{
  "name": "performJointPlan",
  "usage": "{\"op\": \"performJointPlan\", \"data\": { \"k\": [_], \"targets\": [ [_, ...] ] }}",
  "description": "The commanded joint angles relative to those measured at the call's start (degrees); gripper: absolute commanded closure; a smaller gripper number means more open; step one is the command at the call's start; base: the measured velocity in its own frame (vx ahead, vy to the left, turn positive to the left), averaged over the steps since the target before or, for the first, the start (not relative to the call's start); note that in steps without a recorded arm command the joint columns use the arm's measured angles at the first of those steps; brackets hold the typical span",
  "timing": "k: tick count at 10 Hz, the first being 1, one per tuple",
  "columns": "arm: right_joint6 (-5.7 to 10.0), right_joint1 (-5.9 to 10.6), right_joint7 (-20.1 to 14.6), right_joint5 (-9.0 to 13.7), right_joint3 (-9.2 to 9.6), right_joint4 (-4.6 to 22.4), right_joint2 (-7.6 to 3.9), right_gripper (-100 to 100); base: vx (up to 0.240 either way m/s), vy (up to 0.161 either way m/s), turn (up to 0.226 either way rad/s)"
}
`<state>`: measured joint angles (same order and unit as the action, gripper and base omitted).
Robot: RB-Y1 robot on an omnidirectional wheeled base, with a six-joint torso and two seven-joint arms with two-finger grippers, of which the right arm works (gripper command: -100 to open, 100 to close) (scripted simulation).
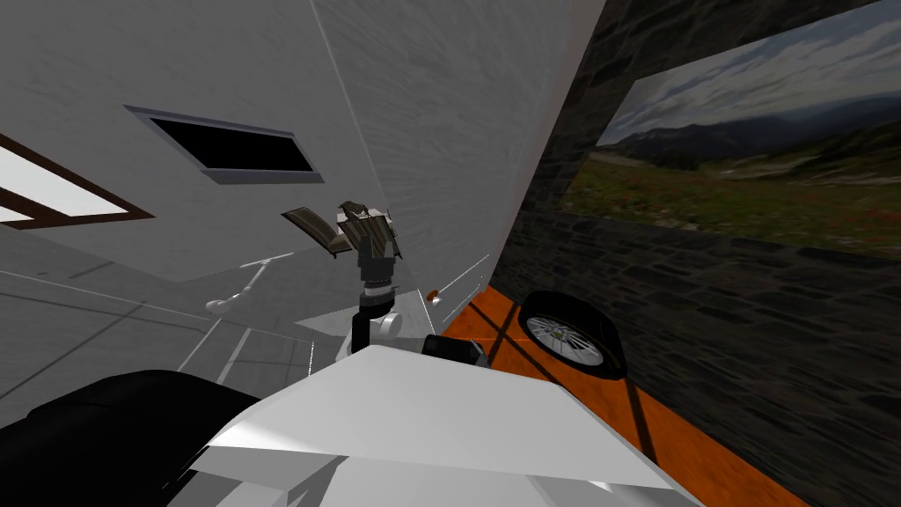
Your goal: Push the door open
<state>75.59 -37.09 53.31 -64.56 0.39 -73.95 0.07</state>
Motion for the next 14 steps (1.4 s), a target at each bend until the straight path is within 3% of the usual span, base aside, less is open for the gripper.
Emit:
{"op": "performJointPlan", "data": {
  "k": [1,3,4,5,6,7,8,10,14],
  "targets": [
    [0.00,-0.02,0.00,-0.01,0.00,0.01,-0.01,-100,-0.002,-0.014,0.020],
    [0.00,-0.02,0.00,-0.01,0.00,0.01,-0.01,-100,-0.009,-0.001,-0.017],
    [-1.01,1.51,0.37,0.33,0.10,1.48,-1.82,-100,0.063,0.029,0.078],
    [-1.55,2.33,0.57,0.52,0.16,2.29,-2.03,-100,0.115,0.085,0.083],
    [-2.10,3.16,0.77,0.70,0.22,3.10,-1.76,-100,0.130,0.116,0.049],
    [-2.78,4.18,1.03,0.93,0.29,4.11,-0.71,-100,0.142,0.107,0.077],
    [-2.23,3.80,1.28,0.79,0.23,4.16,-1.03,-100,0.067,0.046,0.015],
    [-3.59,4.70,0.87,1.01,0.58,4.10,-2.03,-100,0.089,0.116,0.037],
    [-5.44,5.91,0.08,1.30,1.05,3.84,-2.42,-100,0.109,0.138,0.023]
  ]
}}
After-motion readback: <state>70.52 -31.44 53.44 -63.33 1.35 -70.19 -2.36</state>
